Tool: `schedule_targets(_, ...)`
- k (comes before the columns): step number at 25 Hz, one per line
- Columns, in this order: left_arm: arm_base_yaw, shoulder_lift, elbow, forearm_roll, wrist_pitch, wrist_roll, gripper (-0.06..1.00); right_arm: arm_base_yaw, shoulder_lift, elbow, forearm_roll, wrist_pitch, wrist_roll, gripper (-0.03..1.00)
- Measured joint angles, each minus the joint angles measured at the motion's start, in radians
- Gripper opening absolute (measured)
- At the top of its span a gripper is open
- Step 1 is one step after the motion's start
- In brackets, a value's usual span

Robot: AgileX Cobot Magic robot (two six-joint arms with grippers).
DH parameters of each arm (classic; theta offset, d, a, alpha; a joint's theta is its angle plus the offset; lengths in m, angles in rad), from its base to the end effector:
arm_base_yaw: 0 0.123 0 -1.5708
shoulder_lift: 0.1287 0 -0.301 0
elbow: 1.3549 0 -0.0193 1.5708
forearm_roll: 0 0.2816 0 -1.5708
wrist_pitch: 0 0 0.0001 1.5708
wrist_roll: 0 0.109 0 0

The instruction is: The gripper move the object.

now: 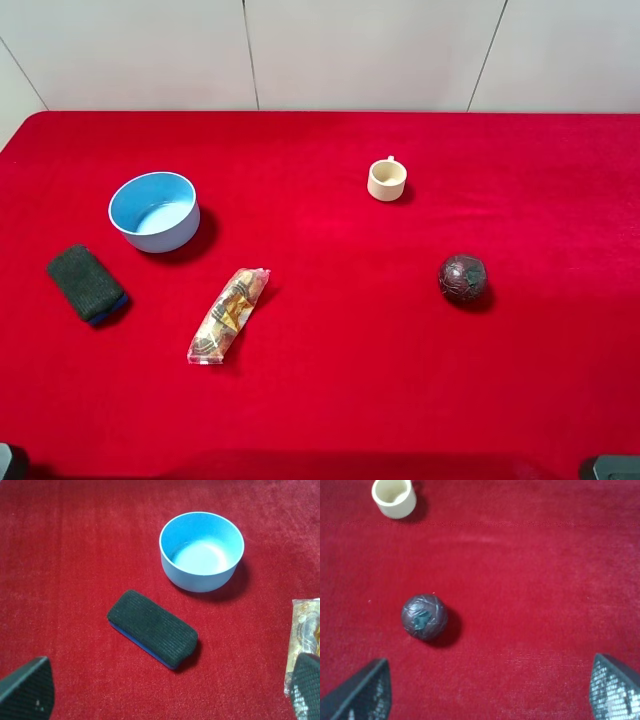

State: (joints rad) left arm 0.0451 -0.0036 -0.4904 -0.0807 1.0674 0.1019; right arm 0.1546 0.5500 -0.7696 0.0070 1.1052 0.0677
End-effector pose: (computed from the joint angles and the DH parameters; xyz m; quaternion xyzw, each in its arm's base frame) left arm 0.0226 -0.0067 0.2805 0.0259 0.8554 -0.0023 0.5173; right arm 0.1030 0.0167 0.3373 -0.0400 0.9255 0.0452 0.3740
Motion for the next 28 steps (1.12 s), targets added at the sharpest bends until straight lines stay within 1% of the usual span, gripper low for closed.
schedule_targets(6, 0.0, 0.0, 0.0, 0.0, 0.0, 0.0, 0.93, -0.027, -0.228, 0.126, 0.0, -0.05, 0.002, 0.6)
schedule_targets(12, 0.0, 0.0, 0.0, 0.0, 0.0, 0.0, 0.93, -0.028, -0.374, 0.216, -0.007, -0.061, 0.002, 0.6)
schedule_targets(15, 0.0, 0.0, 0.0, 0.0, 0.0, 0.0, 0.93, -0.028, -0.42, 0.259, -0.034, -0.065, 0.002, 0.65)
schedule_targets(18, 0.0, 0.0, 0.0, 0.0, 0.0, 0.0, 0.93, -0.028, -0.452, 0.269, -0.049, -0.074, 0.002, 0.68)
schedule_targets(23, 0.0, 0.0, 0.0, 0.0, 0.0, 0.0, 0.93, -0.028, -0.481, 0.269, -0.059, -0.078, 0.002, 0.69)
schedule_targets(28, 0.0, 0.0, 0.0, 0.0, 0.0, 0.0, 0.93, -0.028, -0.556, 0.269, -0.082, -0.079, 0.002, 0.69)
